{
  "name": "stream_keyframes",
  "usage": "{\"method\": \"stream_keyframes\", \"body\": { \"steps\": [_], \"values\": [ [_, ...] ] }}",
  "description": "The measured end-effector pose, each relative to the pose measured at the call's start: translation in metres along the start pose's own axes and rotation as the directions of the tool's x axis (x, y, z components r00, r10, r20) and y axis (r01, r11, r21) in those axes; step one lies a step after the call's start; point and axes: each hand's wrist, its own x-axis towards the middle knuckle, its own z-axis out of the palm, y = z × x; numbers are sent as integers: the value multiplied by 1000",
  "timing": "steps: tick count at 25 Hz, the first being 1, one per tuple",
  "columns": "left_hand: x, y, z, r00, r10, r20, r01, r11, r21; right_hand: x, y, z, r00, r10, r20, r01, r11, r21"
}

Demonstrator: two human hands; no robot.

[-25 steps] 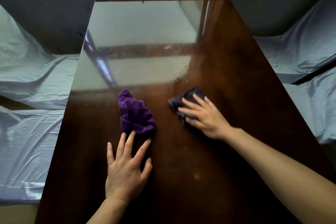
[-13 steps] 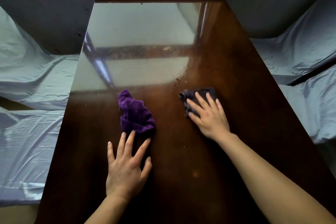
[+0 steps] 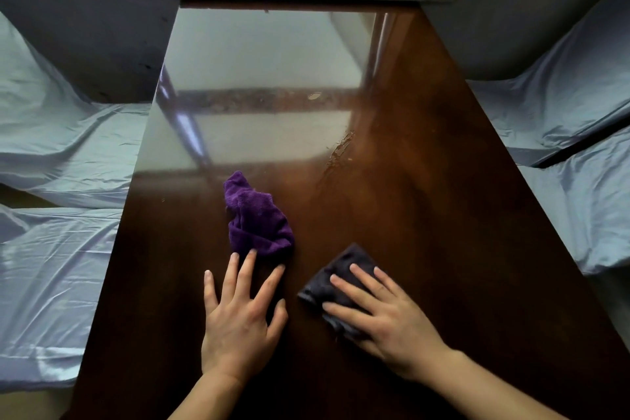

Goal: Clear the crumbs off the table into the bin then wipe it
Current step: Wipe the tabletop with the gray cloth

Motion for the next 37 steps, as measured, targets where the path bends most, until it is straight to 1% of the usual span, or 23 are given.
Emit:
{"method": "stream_keyframes", "body": {
  "steps": [3,5,6,7,8,9,10,11,12,13,14,15,16,17,18,20,21,23,27,29,31,34,37],
  "values": [
    [1,-1,-1,1000,-4,5,4,1000,-2,51,32,-19,981,188,-51,-186,981,50],
    [0,0,-1,1000,-14,12,14,1000,5,87,45,-32,904,395,-162,-348,901,260],
    [0,0,-3,1000,-15,17,15,1000,8,99,50,-38,839,509,-191,-387,806,449],
    [1,1,-3,1000,-16,20,16,1000,8,108,55,-44,772,616,-157,-379,644,665],
    [1,0,-4,1000,-17,24,17,1000,7,115,59,-52,718,694,-51,-324,399,858],
    [1,0,-4,999,-18,27,17,1000,6,119,64,-58,689,722,69,-254,151,955],
    [1,0,-4,999,-15,28,15,1000,6,118,70,-60,664,731,156,-245,15,969],
    [1,1,-4,1000,-12,27,12,1000,6,111,76,-62,638,735,227,-322,-12,947],
    [0,1,-3,1000,-11,29,10,1000,7,103,82,-61,597,763,249,-471,82,878],
    [0,1,-3,999,-12,32,11,1000,10,93,86,-56,573,801,175,-608,272,746],
    [1,0,-3,999,-13,36,12,1000,13,84,87,-53,616,787,47,-664,485,569],
    [1,-1,-3,999,-12,37,12,1000,16,78,83,-49,717,695,-51,-622,672,403],
    [2,-1,-3,999,-12,35,12,1000,17,79,74,-45,832,552,-58,-520,811,267],
    [2,-1,-3,999,-11,34,11,1000,16,84,64,-39,916,401,7,-397,903,167],
    [1,0,-3,999,-9,36,9,1000,13,91,54,-30,957,278,83,-286,954,92],
    [1,1,-4,999,-9,40,8,1000,9,98,47,-14,970,187,157,-188,982,-6],
    [2,1,-5,999,-13,45,13,1000,8,98,54,-12,966,203,160,-201,979,-32],
    [1,1,-6,998,-24,58,24,1000,4,92,80,-12,927,346,142,-340,938,-66],
    [3,2,-8,998,-20,64,20,1000,-3,116,148,-18,683,725,93,-727,687,-17],
    [3,2,-6,999,-16,47,17,1000,-1,153,172,-18,585,808,69,-811,584,37],
    [1,1,-1,1000,-7,22,7,1000,-14,196,187,-20,537,842,61,-842,530,100],
    [4,-2,4,999,11,-35,-12,1000,-26,249,193,-21,609,789,75,-790,597,135],
    [4,-3,7,998,22,-53,-23,1000,-10,263,155,-20,776,621,110,-631,770,100]
  ]
}}
